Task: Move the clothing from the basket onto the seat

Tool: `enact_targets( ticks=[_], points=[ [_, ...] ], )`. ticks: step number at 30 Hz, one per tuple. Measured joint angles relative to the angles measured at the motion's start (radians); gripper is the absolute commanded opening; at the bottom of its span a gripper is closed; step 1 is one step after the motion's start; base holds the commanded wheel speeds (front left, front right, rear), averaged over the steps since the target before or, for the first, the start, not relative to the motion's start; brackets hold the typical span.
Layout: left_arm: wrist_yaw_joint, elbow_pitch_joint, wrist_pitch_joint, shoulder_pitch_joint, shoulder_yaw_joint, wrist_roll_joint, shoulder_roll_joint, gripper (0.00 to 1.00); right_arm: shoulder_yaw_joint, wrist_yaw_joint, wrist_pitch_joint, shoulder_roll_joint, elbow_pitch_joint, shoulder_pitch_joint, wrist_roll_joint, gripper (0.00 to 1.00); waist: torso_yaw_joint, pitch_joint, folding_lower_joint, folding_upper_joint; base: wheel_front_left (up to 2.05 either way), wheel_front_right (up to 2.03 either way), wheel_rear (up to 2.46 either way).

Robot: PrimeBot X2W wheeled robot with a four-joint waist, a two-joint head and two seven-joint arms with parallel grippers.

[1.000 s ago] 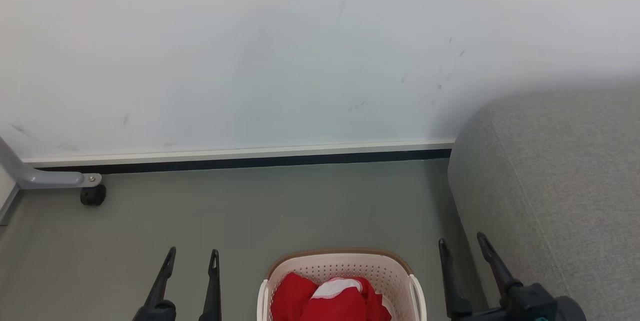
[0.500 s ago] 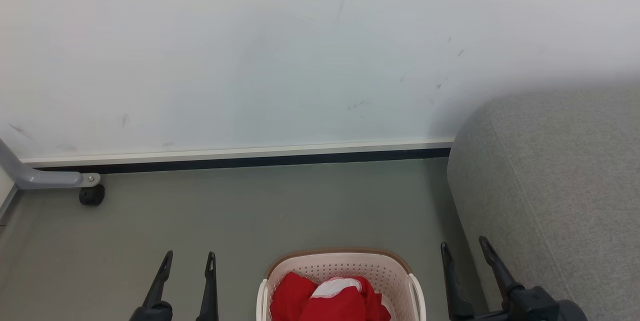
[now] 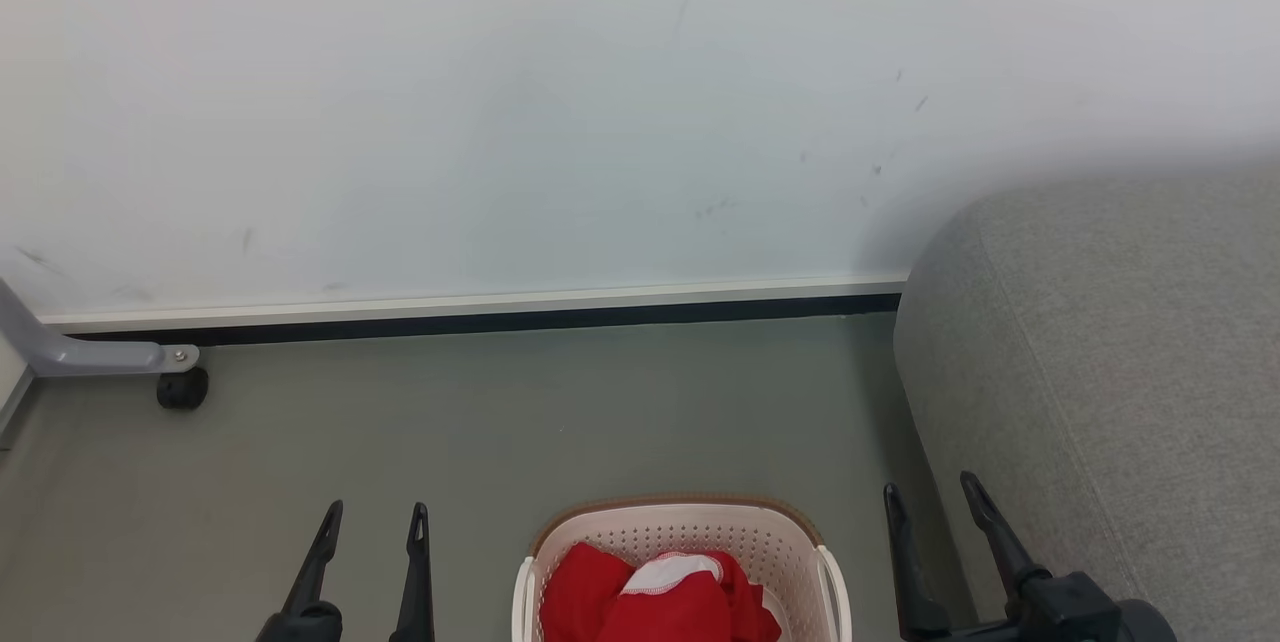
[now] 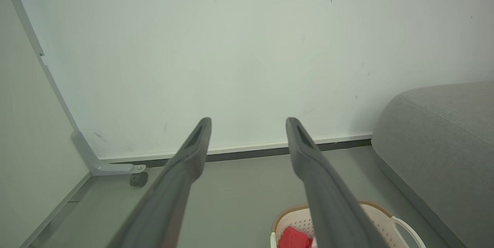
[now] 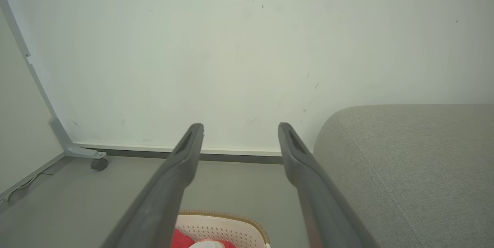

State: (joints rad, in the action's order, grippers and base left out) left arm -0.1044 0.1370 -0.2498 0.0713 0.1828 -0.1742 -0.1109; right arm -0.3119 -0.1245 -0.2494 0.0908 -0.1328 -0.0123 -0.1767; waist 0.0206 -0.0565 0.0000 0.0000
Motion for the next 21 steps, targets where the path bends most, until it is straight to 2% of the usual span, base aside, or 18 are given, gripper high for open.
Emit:
enact_targets(
  ticks=[12, 21],
  points=[
    [0.000, -0.010, 0.000, 0.001, -0.007, 0.002, 0.001, 1.00, 0.005, 0.000, 0.000, 0.000, 0.010, -0.003, 0.000, 1.00, -0.003, 0.023, 0.0000, 0.0000, 0.00, 0.00, 0.00],
    [0.009, -0.032, 0.000, 0.001, -0.002, 0.012, 0.000, 1.00, 0.020, 0.000, 0.000, 0.002, 0.055, 0.006, 0.002, 1.00, -0.011, 0.093, 0.0000, 0.0000, 0.00, 0.00, 0.00]
  ],
)
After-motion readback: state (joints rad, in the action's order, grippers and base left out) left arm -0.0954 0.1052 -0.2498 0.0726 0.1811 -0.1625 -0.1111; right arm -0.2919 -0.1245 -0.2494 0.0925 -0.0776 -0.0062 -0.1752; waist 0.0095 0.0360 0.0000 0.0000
